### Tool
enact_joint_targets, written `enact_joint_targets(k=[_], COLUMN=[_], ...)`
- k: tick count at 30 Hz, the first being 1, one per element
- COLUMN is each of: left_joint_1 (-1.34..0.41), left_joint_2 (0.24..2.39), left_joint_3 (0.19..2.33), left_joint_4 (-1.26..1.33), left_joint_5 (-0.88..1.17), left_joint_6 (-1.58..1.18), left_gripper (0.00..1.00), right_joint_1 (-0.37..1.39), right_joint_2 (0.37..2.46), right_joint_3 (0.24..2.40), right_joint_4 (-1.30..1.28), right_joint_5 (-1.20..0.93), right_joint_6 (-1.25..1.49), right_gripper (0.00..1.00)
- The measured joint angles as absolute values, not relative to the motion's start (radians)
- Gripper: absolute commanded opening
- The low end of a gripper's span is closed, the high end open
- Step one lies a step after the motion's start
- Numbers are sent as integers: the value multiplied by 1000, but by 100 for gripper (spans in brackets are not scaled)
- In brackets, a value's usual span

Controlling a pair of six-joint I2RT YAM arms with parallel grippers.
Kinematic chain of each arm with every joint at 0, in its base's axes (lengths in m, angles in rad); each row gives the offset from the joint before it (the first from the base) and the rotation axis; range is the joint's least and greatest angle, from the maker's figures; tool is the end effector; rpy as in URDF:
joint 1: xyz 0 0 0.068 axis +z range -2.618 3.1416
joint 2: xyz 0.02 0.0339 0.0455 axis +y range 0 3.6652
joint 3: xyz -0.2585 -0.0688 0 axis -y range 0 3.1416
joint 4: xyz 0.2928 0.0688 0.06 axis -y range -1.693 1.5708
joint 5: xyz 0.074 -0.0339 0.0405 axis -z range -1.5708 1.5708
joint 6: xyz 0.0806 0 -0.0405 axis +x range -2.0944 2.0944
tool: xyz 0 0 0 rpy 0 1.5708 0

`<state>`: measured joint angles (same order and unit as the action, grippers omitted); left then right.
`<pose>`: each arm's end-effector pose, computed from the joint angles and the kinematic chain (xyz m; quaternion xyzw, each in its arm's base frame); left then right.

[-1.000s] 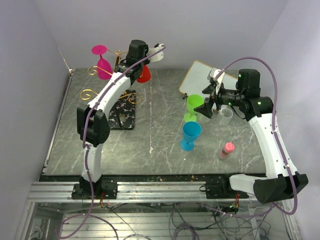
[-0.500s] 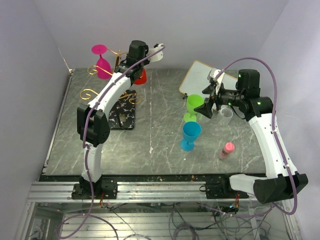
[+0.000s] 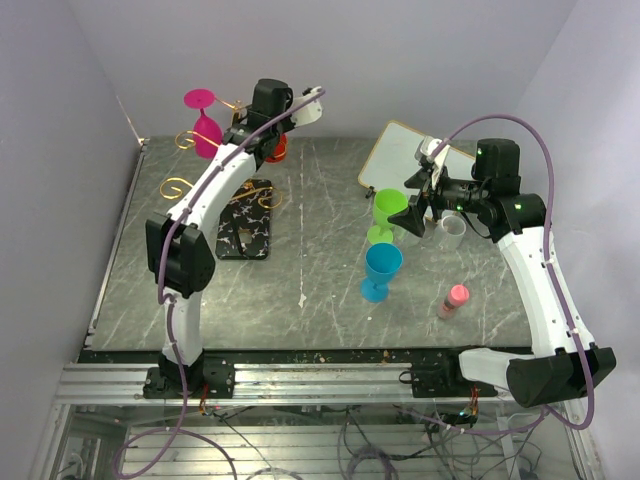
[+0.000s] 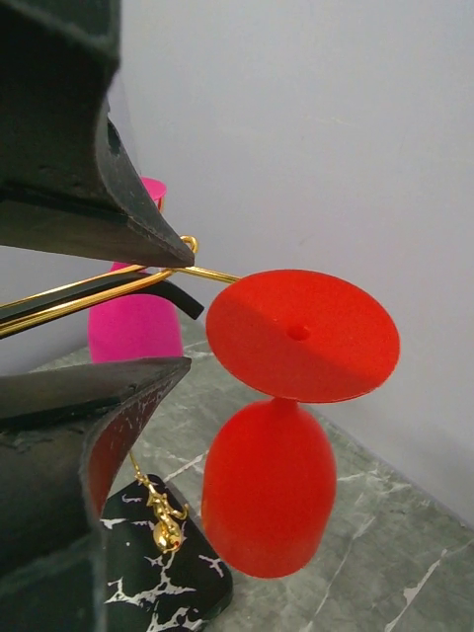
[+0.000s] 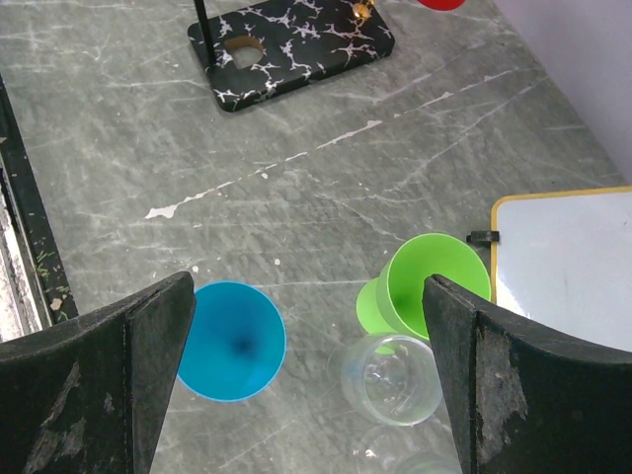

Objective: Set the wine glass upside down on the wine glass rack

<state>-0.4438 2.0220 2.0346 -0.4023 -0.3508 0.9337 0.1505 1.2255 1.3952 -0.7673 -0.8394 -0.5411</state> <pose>0.5205 -0.2168 0.3529 0.4448 0.6932 0.2736 0.4968 0.3041 0.1068 0.3934 -0.4529 0.6948 0.2705 0.4888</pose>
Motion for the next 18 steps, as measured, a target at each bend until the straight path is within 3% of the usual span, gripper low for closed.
enact_joint_targets(k=[18], left_joint_1=[-384], left_joint_2=[1926], left_joint_3=[2049], left_joint_4=[-574], left_joint_5=[-242], left_joint_6=[804], left_gripper=[58], right_joint_1=[140], right_joint_2=[1208], right_joint_3=[1361], right_joint_4=[-753], right_joint_5=[-803], right_joint_6=[-543], right_gripper=[99])
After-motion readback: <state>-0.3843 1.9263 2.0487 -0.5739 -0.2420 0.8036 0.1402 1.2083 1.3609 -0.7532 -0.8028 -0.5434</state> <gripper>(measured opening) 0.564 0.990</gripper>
